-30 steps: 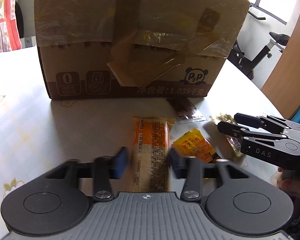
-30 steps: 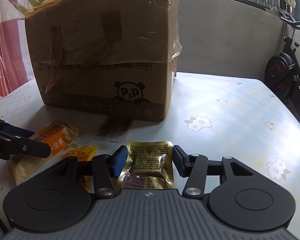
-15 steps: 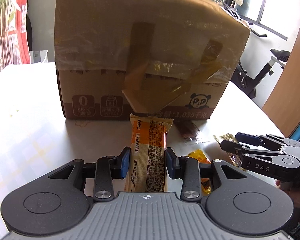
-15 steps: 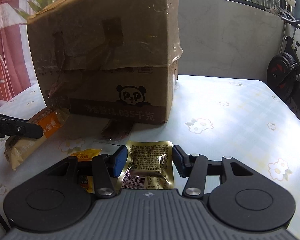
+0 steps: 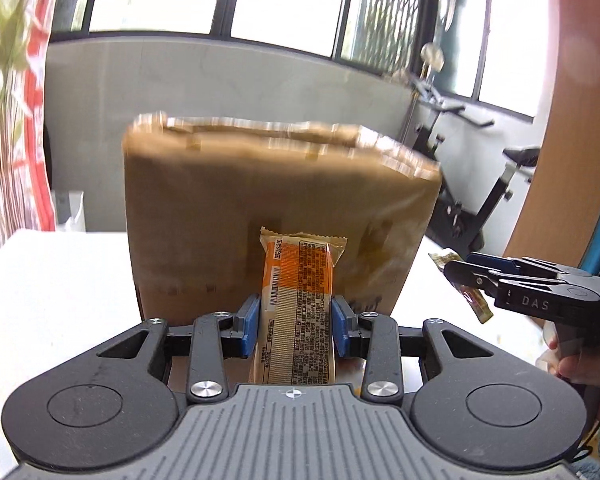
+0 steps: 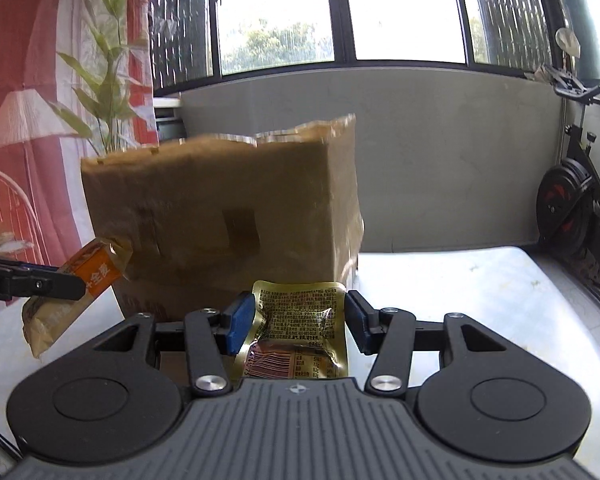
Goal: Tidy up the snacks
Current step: 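Carry both packets over the box and open both tools to release them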
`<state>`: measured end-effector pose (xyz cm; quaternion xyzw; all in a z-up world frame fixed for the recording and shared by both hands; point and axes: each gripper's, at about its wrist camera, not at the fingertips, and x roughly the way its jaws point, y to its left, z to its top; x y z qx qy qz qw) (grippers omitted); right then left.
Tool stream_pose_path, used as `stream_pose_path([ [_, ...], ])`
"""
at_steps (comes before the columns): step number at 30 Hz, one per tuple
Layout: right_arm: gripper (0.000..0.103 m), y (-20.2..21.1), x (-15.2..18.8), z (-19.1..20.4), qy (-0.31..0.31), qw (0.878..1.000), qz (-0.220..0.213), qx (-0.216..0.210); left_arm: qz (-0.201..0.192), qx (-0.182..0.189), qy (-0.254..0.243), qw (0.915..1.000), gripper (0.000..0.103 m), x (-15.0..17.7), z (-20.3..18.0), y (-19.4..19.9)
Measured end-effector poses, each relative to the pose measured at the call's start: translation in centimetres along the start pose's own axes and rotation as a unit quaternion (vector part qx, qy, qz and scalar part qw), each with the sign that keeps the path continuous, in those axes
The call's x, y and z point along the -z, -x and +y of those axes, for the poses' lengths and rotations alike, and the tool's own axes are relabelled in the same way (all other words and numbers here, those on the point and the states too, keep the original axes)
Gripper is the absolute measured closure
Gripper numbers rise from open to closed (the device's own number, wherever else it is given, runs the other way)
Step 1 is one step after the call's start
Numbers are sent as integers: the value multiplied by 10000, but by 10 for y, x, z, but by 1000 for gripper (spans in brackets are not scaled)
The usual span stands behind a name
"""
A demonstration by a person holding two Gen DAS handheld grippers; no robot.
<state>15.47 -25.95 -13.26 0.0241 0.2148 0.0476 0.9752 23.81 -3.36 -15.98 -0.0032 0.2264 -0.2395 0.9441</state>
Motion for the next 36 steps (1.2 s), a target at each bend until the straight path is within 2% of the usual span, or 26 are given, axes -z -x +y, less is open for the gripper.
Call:
stream_pose_path([
  [5, 51, -1, -44, 6, 112, 9982, -517, -268, -549, 16, 35, 9985, 64, -42, 4, 15],
  [11, 51, -34, -89, 12, 297, 9950, -874, -371, -1071, -255, -171, 9938, 64, -100, 10, 6],
  [16, 51, -76, -113, 11, 159, 9961, -833, -244, -1244, -504, -162, 9908, 64, -139, 8, -28],
  [18, 51, -91, -117, 12, 189, 9971, -715, -154, -1130, -676, -178, 9911, 64, -147, 4, -49],
  [20, 50, -108, -118, 16, 251, 9983, -515, -37, -961, -791, 14, 9922, 64, -151, 5, -65],
  [22, 45, -121, -116, 18, 195, 9996, -215, 49, -757, -692, 145, 9946, 63, -151, 6, -79],
  [24, 45, -126, -114, 19, 148, 9998, -45, 131, -623, -622, 100, 9961, 52, -149, 5, -86],
  [25, 45, -125, -112, 18, 143, 9998, -19, 145, -613, -668, 53, 9959, 41, -146, 7, -84],
  [26, 45, -122, -110, 16, 123, 9998, -27, 128, -641, -695, 24, 9955, 38, -143, 8, -80],
  [29, 41, -110, -106, 10, 41, 9999, -64, 101, -459, -532, -39, 9975, 38, -138, 15, -75],
  [36, 41, -68, -94, 9, 33, 9996, -233, -165, -148, -421, -199, 9988, 38, -124, 30, -50],
])
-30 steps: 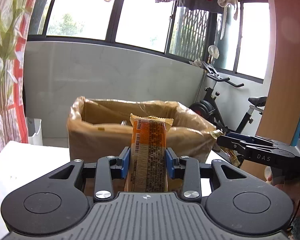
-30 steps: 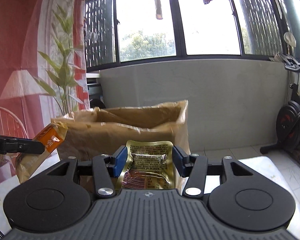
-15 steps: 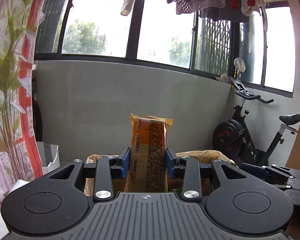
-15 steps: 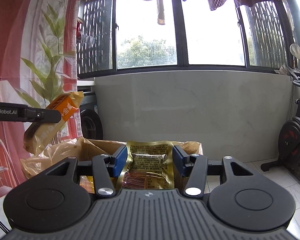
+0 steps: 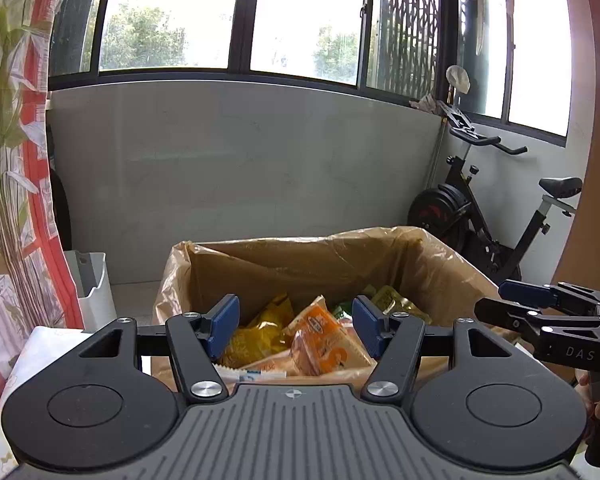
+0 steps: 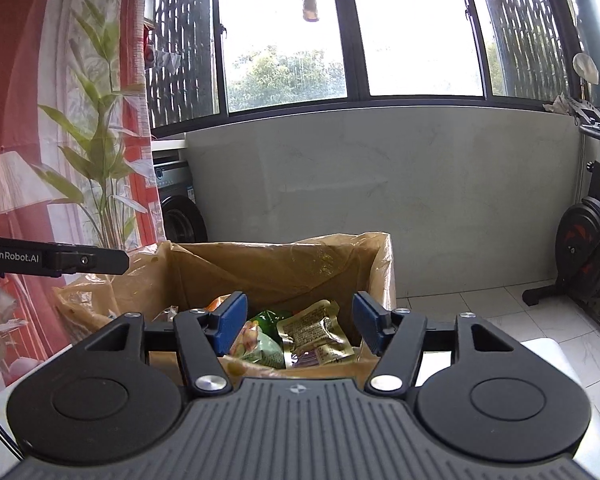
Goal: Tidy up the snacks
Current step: 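Carry both packets over the box and open both tools to release them, then lower the right tool onto the yellow packet while the left tool reaches the clear candy packet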
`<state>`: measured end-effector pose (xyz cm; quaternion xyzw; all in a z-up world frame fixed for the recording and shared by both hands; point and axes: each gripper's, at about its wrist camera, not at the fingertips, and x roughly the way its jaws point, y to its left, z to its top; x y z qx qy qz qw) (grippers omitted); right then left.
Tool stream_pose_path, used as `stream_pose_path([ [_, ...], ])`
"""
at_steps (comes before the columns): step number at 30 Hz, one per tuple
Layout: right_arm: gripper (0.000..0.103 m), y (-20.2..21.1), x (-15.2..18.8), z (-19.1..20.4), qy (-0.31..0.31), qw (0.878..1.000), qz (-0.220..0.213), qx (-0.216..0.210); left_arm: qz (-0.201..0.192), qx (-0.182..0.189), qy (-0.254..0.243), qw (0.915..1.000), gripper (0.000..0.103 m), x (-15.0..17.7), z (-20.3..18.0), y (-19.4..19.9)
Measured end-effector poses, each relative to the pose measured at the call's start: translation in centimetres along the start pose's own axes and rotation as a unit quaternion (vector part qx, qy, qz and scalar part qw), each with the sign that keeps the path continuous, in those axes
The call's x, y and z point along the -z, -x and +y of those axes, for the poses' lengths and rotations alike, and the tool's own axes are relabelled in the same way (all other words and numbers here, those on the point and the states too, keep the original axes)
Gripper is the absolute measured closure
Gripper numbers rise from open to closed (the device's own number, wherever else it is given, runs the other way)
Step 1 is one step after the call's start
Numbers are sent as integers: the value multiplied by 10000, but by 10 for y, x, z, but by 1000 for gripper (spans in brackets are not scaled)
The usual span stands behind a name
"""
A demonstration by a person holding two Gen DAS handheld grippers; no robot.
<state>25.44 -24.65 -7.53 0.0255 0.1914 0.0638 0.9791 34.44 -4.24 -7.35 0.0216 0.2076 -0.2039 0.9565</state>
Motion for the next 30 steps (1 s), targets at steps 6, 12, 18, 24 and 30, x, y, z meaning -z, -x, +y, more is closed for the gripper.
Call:
stream_pose_path([
  [6, 41, 37, 21, 15, 80, 9998, -150, -137, 140, 197, 84, 9997, 38, 24, 7, 32],
  [12, 41, 53, 52, 25, 14, 9998, 0, -181, 290, 230, 289, 9989, 38, 70, 1, 54],
  [18, 41, 42, 96, 33, 35, 9966, 770, -305, 677, -29, 434, 9968, 38, 109, 4, 42],
  [24, 41, 24, 151, 42, -15, 9814, 1869, -443, 824, -205, 622, 9944, 38, 129, 9, 38],
  [30, 46, 15, 173, 50, 250, 9699, 2371, -502, 1103, -270, 837, 9900, 39, 147, 9, 35],
])
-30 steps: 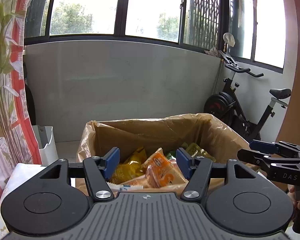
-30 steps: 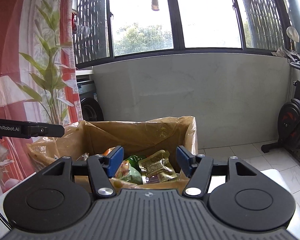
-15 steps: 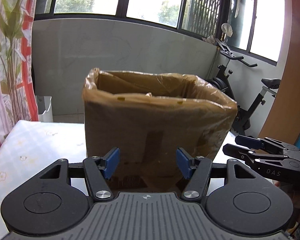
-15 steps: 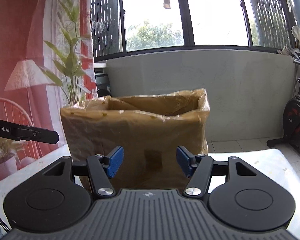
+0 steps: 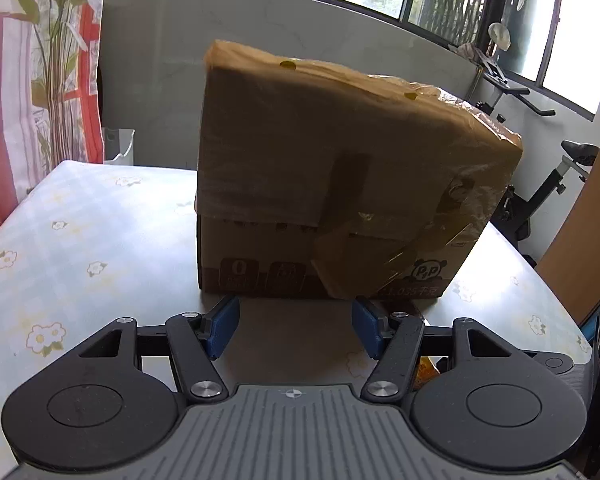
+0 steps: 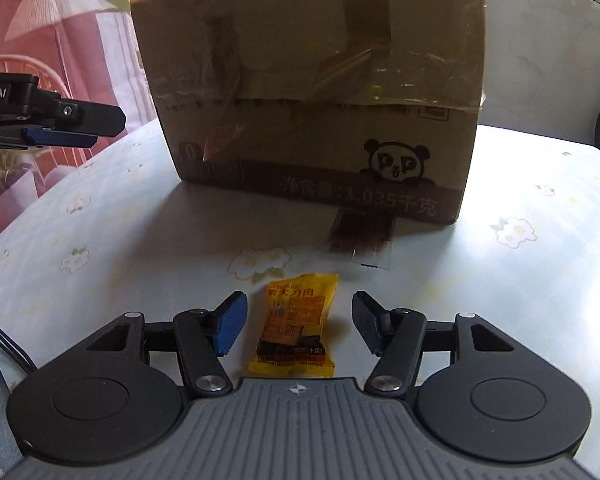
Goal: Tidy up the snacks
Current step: 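Lower the right tool onto the yellow packet while the left tool reaches the clear candy packet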
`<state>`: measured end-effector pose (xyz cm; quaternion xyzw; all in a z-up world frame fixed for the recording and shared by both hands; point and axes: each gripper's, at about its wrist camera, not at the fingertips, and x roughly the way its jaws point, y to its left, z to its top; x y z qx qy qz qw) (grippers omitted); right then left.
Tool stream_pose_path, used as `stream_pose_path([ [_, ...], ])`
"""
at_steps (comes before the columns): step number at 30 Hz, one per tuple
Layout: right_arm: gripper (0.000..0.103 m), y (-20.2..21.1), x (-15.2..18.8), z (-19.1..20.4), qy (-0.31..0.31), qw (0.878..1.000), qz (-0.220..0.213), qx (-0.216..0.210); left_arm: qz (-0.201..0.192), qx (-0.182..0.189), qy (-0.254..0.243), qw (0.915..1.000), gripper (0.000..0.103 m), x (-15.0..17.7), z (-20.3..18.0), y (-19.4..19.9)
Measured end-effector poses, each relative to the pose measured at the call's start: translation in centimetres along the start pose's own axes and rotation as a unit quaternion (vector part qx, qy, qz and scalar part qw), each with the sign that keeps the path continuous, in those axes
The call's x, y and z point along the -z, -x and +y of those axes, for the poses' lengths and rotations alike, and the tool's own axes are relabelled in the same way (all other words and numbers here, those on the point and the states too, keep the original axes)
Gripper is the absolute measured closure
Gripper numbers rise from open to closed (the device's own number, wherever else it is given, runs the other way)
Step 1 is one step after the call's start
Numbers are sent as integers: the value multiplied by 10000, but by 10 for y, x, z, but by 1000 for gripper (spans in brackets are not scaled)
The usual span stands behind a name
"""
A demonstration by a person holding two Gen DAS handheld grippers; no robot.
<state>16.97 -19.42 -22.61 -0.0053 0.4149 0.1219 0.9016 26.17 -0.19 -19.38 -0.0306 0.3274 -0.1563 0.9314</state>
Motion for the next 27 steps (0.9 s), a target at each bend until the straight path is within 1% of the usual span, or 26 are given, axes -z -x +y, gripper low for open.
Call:
stream_pose_path([
  [1, 51, -1, 0, 2, 111, 9999, 37, 42, 33, -8, 37, 10000, 39, 1, 1, -1],
  [2, 53, -2, 2, 5, 255, 9996, 39, 103, 60, -16, 63, 10000, 39, 3, 2, -2],
  [3, 60, -2, 2, 7, 367, 9992, 55, 158, 85, -28, 78, 9999, 39, 5, 2, -3],
  [4, 65, -2, 2, 8, 408, 9990, 65, 140, 105, -35, 83, 9999, 39, 5, 2, -4],
  [6, 68, -1, 3, 4, 307, 9995, 77, 62, 136, -33, 90, 9999, 39, 6, 1, -7],
  [8, 69, 3, 3, -1, 192, 9998, 21, 25, 179, -5, 107, 9998, 39, 5, -2, -10],
  [12, 69, 17, 0, -19, -63, 9992, -357, 158, 317, 134, 35, 9994, 39, 5, -12, -23],
  [15, 69, 20, -1, -40, -169, 9975, -489, 481, 419, 241, -96, 9988, 39, 3, -26, -36],
  [20, 69, 16, 2, -70, -217, 9927, -644, 995, 424, 326, -494, 9973, 39, -4, -58, -55],
  [24, 69, 17, 6, -83, -493, 9886, -793, 1182, 534, 417, -682, 9954, 39, -6, -81, -74],
  [27, 69, 20, 9, -82, -479, 9869, -926, 1228, 688, 424, -701, 9943, 39, -4, -96, -91],
])
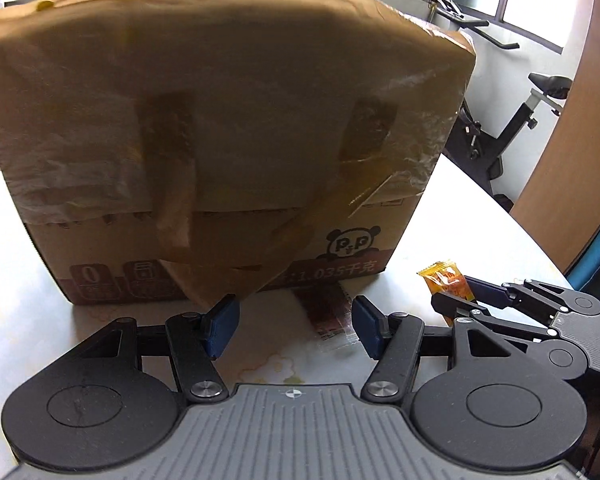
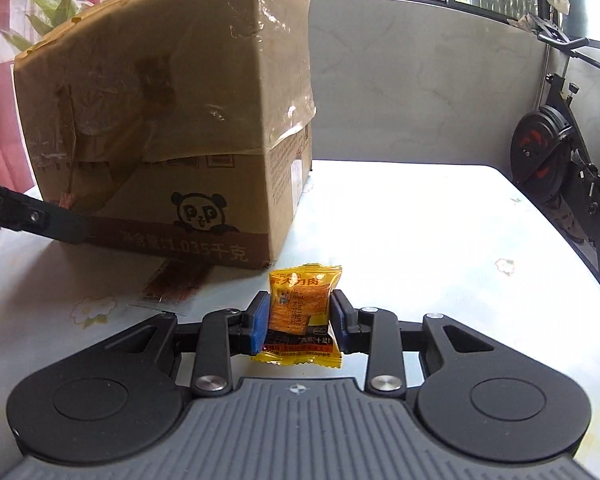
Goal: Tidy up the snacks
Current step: 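Lower the right tool onto the yellow packet while the left tool reaches the clear candy packet, then close the left tool on the clear candy packet while the right tool holds the yellow packet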
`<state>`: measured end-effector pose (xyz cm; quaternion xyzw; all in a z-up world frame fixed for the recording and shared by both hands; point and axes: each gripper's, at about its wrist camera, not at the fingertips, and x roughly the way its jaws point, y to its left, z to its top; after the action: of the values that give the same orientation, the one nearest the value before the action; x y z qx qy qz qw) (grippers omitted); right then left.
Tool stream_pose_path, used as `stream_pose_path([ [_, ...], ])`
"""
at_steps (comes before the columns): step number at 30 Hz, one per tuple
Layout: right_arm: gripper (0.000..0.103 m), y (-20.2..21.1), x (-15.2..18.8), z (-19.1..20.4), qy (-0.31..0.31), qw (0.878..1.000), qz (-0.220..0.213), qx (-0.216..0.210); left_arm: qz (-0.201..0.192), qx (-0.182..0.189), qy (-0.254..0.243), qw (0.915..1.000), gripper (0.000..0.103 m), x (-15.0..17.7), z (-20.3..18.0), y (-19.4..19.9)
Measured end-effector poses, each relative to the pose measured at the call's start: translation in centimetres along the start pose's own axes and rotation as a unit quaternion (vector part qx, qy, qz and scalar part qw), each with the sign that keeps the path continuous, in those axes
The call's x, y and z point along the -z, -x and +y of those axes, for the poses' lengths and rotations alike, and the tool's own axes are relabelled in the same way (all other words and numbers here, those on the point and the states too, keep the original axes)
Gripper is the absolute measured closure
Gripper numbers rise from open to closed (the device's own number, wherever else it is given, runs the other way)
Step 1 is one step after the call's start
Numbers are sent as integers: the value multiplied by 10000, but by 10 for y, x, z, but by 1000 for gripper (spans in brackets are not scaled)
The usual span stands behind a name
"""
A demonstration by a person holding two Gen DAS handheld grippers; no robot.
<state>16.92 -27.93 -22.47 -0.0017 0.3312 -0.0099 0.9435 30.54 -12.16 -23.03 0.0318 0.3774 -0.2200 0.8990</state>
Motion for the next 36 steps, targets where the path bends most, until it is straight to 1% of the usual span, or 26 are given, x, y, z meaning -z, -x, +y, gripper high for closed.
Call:
stream_pose_path([
  [4, 69, 4, 3, 2, 39, 9999, -84, -39, 260, 35, 75, 9996, 38, 0, -12, -22],
  [6, 69, 3, 3, 0, -12, 10000, -79, -33, 329, 29, 133, 9994, 38, -2, -17, -32],
  [7, 69, 4, 3, -1, -50, 9999, -82, -48, 336, -1, 154, 9993, 38, -2, -19, -36],
  [10, 69, 5, 4, -5, -177, 9997, -124, -79, 246, -295, 250, 9990, 38, -4, -26, -49],
  [12, 69, 9, 5, -10, -243, 9996, -146, -90, 281, -316, 318, 9986, 38, -4, -30, -56],
  [16, 69, 9, 4, -12, -288, 9993, -168, -145, 357, -540, 98, 9979, 38, 0, -44, -71],
  [18, 69, 9, 4, -12, -290, 9992, -136, -228, 411, -620, 85, 9972, 38, 2, -47, -77],
  [20, 69, 7, 4, -14, -312, 9989, -98, -335, 446, -666, 104, 9967, 38, 3, -48, -82],
  [26, 69, 5, 4, -18, -417, 9984, -93, -365, 414, -759, -55, 9962, 38, 7, -52, -91],
  [27, 69, 5, 4, -19, -423, 9984, -87, -361, 408, -747, -98, 9963, 40, 8, -52, -91],
  [28, 69, 4, 4, -19, -430, 9984, -82, -368, 387, -708, -106, 9967, 48, 8, -51, -91],
  [29, 69, 4, 4, -19, -435, 9983, -78, -367, 375, -684, -115, 9969, 53, 9, -51, -90],
  [31, 69, 4, 4, -20, -452, 9983, -71, -361, 398, -611, -154, 9972, 56, 11, -52, -90],
  [36, 69, 1, 2, -21, -500, 9981, -25, -349, 391, -444, -255, 9979, 57, 23, -52, -86],
])
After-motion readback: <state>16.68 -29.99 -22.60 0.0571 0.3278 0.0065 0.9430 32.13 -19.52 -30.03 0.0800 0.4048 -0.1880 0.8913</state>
